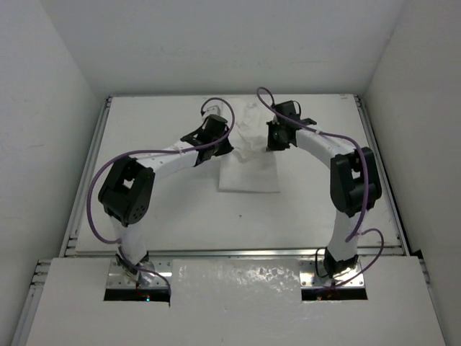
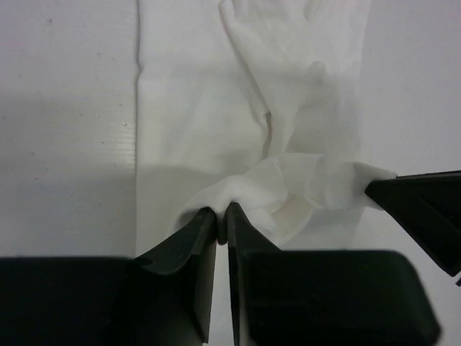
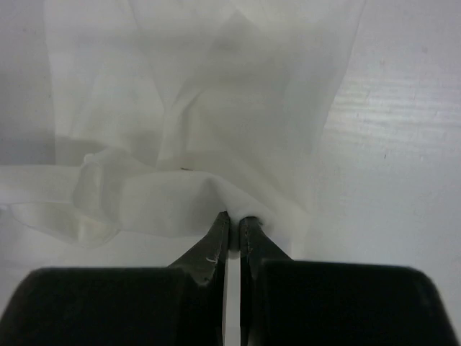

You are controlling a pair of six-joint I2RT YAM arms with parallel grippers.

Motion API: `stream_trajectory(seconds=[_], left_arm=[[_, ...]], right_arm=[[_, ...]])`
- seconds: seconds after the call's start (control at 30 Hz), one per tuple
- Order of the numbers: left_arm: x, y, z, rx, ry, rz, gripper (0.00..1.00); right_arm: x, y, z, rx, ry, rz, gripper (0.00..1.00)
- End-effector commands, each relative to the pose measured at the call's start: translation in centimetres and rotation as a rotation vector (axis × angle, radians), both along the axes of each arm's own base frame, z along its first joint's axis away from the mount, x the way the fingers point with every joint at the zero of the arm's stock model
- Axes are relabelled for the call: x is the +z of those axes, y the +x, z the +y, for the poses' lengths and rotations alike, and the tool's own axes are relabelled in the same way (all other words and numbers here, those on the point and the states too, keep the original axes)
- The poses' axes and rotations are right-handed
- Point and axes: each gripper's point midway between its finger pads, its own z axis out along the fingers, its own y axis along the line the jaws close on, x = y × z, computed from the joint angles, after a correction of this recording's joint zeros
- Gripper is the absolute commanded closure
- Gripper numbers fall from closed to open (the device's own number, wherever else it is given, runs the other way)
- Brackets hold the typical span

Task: Fold and stack the t-shirts
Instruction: Fold the folded rectangular tshirt in 1/3 of the way, then grab one side of the 2/3 rectangular tshirt with both arms

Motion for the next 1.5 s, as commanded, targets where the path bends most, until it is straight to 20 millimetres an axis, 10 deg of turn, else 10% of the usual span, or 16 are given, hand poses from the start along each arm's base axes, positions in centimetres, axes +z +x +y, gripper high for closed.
stream_trajectory(seconds=[0.0,0.07,0.13,0.33,0.4,0.6,0.77,1.37,1.47], left_arm=[[1.2,2.1,-0.5,-0.038,-0.039,-0.041,0.88],[0.1,2.3,-0.4,-0.035,-0.032,-0.011,0.69],[-0.1,2.5,-0.4,-0.039,-0.032,-0.008,0.46],[1.8,3.4,1.5,0.021,0.004,-0.041,0.30],[2.8,2.5,2.0,0.034,-0.011,-0.050,0.32],[-1.6,-6.4,2.9,-0.011,0.033,0.103,0.34],[-5.5,-12.0,2.1,-0.125,-0.031,0.160,0.39],[-9.3,-11.4,-0.7,-0.279,-0.075,0.205,0.74],[-9.2,-11.3,-0.8,-0.289,-0.078,0.199,0.90]], right_arm=[[1.4,2.7,0.0,0.017,-0.009,-0.039,0.95],[1.2,3.5,0.2,0.018,-0.004,-0.029,0.73],[2.4,4.8,0.1,0.013,-0.014,-0.057,0.71],[6.2,6.3,-0.9,-0.039,-0.042,-0.096,0.59],[5.7,4.5,-0.4,-0.008,-0.013,-0.073,0.59],[1.7,-5.2,-0.9,0.003,0.111,0.013,0.32],[-1.4,-9.7,-2.3,-0.013,0.114,0.053,0.30],[-6.8,-12.3,-1.8,-0.029,0.196,0.187,0.52],[-7.2,-12.1,-1.9,-0.033,0.191,0.171,0.74]])
